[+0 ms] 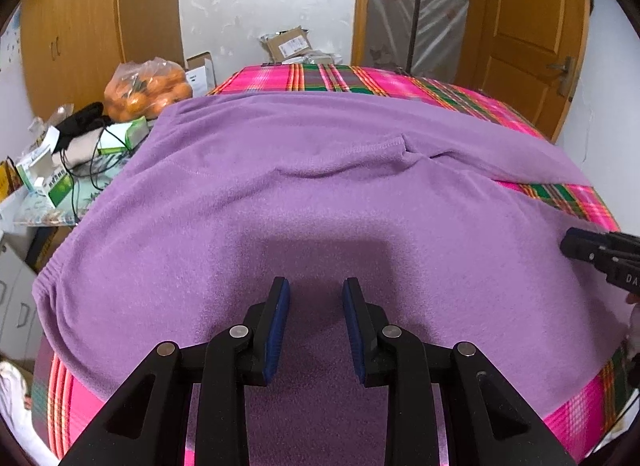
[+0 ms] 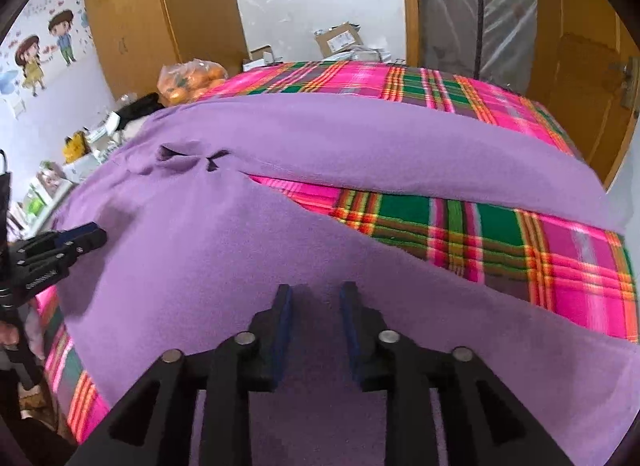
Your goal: Fold clothes
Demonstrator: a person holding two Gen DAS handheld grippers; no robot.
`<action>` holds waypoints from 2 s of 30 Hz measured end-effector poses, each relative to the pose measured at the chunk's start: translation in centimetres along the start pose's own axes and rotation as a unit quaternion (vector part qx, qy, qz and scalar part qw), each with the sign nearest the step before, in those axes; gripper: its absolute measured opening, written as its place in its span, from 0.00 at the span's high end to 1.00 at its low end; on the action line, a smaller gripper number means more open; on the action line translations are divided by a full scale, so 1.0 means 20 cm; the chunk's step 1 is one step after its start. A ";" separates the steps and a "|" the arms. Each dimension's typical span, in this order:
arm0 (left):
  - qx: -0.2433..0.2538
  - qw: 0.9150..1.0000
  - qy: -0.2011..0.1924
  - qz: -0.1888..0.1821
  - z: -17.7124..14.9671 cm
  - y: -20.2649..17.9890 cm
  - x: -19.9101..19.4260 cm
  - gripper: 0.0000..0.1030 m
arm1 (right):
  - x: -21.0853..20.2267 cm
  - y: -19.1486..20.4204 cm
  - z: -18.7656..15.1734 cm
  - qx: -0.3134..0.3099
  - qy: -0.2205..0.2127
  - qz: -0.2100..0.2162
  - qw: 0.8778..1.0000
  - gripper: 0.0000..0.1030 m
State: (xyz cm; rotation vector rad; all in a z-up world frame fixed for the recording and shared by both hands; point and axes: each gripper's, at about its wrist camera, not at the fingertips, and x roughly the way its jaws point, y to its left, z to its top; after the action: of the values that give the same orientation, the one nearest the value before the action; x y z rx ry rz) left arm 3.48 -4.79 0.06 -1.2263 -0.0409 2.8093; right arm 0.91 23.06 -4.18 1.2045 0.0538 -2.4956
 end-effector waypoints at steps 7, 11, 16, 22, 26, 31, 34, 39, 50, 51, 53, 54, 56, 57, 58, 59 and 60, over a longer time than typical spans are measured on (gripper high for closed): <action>-0.045 0.998 -0.002 0.035 0.05 0.22 0.00 0.72 | 0.01 0.05 0.00 -0.025 0.004 0.005 1.000 0.52; -0.077 0.996 -0.003 0.053 0.05 0.36 0.01 0.72 | 0.01 0.09 0.00 -0.043 0.008 0.000 0.999 0.46; -0.081 0.995 -0.012 0.060 0.11 0.41 -0.01 0.72 | 0.01 0.09 0.01 -0.034 0.008 -0.006 0.999 0.49; -0.057 0.997 -0.014 0.055 0.26 0.38 0.08 0.72 | 0.02 0.08 0.04 -0.018 0.002 -0.010 1.000 0.52; -0.068 0.996 0.014 0.058 0.27 0.40 0.21 0.72 | 0.01 0.06 0.05 -0.010 0.002 -0.018 1.000 0.52; -0.083 0.995 0.005 0.048 0.27 0.43 0.16 0.72 | 0.01 0.00 0.05 0.006 0.004 -0.026 1.000 0.52; -0.086 0.995 -0.013 0.047 0.30 0.43 0.09 0.72 | 0.00 -0.01 0.08 0.009 -0.004 -0.025 1.000 0.52; -0.119 0.992 -0.036 0.038 0.35 0.44 -0.02 0.72 | -0.01 0.01 0.11 0.006 -0.011 -0.014 1.000 0.52; -0.097 0.992 -0.066 0.053 0.35 0.28 -0.16 0.72 | -0.09 0.05 0.13 0.003 -0.027 0.005 1.000 0.52; -0.093 0.992 -0.068 0.053 0.35 0.26 -0.17 0.72 | -0.10 0.05 0.13 0.004 -0.028 0.005 1.000 0.52; -0.084 0.992 -0.073 0.054 0.36 0.24 -0.20 0.72 | -0.11 0.06 0.13 0.002 -0.031 0.006 0.999 0.52; -0.080 0.992 -0.075 0.054 0.36 0.24 -0.21 0.72 | -0.12 0.07 0.14 0.000 -0.033 0.006 0.999 0.52; -0.073 0.993 -0.079 0.053 0.38 0.23 -0.23 0.72 | -0.14 0.08 0.15 -0.007 -0.037 0.006 0.999 0.52; -0.070 0.993 -0.080 0.053 0.39 0.23 -0.24 0.72 | -0.15 0.08 0.17 -0.010 -0.039 0.005 0.999 0.52; -0.067 0.993 -0.082 0.053 0.40 0.23 -0.25 0.72 | -0.16 0.09 0.18 -0.014 -0.042 0.005 0.999 0.52; -0.064 0.993 -0.084 0.052 0.41 0.23 -0.26 0.72 | -0.16 0.10 0.20 -0.018 -0.044 0.005 0.999 0.52; -0.061 0.993 -0.086 0.053 0.43 0.23 -0.27 0.72 | -0.17 0.11 0.22 -0.023 -0.047 0.005 0.999 0.52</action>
State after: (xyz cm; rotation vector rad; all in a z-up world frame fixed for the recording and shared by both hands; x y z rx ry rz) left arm 0.64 -9.73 9.63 -1.0325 -0.1637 3.0389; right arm 0.32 21.31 1.51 1.0644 0.0808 -2.5250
